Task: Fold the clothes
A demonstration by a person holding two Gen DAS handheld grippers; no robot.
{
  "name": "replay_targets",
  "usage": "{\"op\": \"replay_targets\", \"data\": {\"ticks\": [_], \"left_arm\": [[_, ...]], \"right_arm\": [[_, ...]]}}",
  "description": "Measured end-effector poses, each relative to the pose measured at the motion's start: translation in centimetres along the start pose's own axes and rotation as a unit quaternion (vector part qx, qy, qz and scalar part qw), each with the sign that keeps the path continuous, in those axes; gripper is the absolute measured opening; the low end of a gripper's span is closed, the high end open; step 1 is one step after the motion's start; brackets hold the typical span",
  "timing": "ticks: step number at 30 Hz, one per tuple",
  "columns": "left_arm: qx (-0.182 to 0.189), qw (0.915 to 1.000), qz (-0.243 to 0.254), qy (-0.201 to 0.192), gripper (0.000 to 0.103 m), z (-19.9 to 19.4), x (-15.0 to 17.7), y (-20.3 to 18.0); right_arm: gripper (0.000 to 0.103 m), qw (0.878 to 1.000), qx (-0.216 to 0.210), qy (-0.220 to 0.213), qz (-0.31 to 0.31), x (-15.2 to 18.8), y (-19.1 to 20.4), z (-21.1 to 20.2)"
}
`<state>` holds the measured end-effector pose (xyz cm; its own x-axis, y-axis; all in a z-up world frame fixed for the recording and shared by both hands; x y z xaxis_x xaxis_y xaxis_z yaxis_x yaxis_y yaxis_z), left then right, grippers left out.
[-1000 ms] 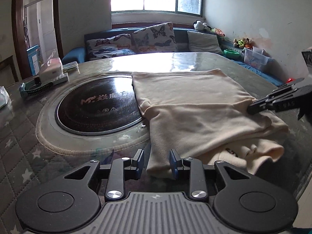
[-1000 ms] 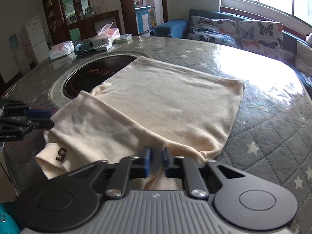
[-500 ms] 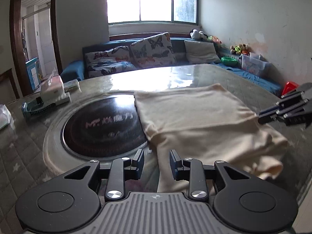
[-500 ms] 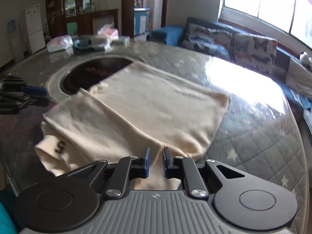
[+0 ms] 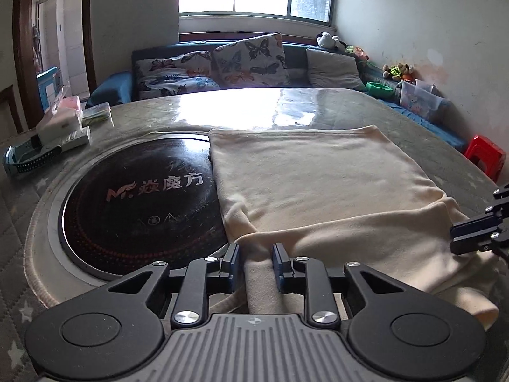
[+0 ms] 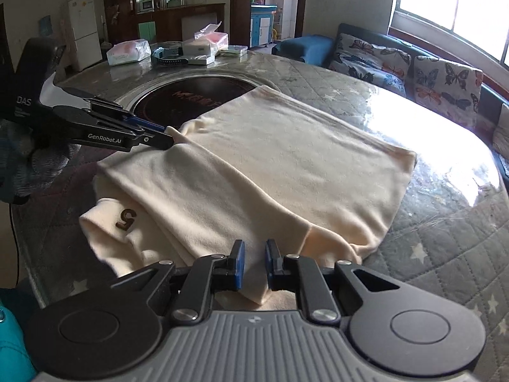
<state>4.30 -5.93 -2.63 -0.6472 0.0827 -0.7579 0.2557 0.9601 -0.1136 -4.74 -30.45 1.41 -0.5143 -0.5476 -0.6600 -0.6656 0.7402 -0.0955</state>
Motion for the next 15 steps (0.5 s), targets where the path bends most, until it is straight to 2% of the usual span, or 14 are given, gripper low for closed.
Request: {"op": "replay_targets", "data": {"ticks": [4,7,10,15], "left_arm": [[0.0,0.9987,0.049,-0.016,0.025,-2.0,0.3,-1.2],[0.016,0.995,0.096,-0.023,0.025,-4.3,1.2,-2.3],[0.032,0.9859,0.161,-0.033,0.026,-6.7,2.6,-3.5],[0.041,0.9651,0.256,-0.038,0.028,-8.8,5.5,-5.4]], "right_arm": [[0.012,1.0,-0.006,0.012,-0.02,0.8,0.8,-0.3],[0.012,0.999,0.001,0.012,-0.031,1.2,1.0,-0.8],[0.012,0.999,0.001,0.01,-0.036,1.2,1.2,-1.2],[0.013,0.998,0.006,0.014,-0.054,1.5,1.5,-0.8]]}}
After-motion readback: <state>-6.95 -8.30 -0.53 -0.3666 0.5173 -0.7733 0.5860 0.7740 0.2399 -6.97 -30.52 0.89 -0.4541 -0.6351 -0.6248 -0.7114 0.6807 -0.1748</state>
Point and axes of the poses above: each gripper's, at about its wrist camera, not at the fingertips, and z roughly the way its jaws point, y to its left, x to its underside, the point moved 7 cm from there along z, roughly the way its jaws point, and after that the axes turned 6 degrees about -z, right-handed, at the moved point
